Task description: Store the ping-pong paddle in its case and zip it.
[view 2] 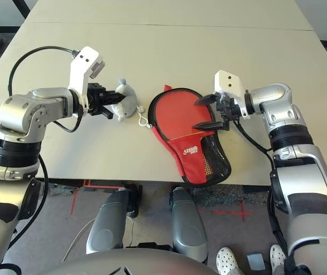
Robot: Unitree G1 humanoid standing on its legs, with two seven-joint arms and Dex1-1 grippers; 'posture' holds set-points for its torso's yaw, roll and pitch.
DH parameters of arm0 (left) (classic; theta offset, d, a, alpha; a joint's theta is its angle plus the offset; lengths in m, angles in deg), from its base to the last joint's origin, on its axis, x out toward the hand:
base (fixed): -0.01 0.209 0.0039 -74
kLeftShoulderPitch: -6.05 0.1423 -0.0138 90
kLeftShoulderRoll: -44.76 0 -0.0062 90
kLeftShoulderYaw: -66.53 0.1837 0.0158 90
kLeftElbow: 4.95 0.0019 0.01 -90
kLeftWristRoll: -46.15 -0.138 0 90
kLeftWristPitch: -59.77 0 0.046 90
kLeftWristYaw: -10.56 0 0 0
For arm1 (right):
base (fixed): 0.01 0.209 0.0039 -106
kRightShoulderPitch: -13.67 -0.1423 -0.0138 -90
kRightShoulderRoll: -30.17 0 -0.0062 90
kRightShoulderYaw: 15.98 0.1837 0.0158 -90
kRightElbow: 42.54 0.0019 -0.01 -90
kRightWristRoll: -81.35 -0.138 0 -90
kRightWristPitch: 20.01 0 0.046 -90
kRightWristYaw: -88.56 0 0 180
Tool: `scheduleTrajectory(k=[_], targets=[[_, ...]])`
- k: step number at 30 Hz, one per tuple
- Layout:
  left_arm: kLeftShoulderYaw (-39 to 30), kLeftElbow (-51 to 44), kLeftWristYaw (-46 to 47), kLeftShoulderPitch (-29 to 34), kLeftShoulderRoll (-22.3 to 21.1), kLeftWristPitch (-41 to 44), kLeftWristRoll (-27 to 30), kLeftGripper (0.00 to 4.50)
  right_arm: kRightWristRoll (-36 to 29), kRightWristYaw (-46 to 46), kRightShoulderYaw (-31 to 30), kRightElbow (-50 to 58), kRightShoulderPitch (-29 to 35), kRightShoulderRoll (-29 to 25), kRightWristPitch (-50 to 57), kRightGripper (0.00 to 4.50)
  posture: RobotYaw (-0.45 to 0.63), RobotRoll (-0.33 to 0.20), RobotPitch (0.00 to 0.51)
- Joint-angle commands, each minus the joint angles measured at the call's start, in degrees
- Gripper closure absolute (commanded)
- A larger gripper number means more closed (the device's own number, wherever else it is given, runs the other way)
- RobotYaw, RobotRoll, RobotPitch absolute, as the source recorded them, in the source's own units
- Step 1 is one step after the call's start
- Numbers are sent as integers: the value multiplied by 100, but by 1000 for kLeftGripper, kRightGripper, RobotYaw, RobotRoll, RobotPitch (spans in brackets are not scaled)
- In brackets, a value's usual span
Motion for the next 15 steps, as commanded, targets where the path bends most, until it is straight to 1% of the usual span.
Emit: scheduleTrajectory(k=[1,7,11,15], targets=[[182,861,-79,-475,52,-661,-379,4487,487,104,-383,-315,339,11,-6,0,48,0,279],[364,2813,-262,-1483,356,-1936,-841,4487,567,261,-449,-411,340,29,-50,0,28,0,288],[365,4044,-242,-2088,691,-2693,-1054,4487,588,317,-470,-367,428,7,-49,0,13,0,291],[397,4970,-198,-2525,880,-3302,-1360,4487,572,360,-462,-279,516,-26,-9,0,1,0,289]])
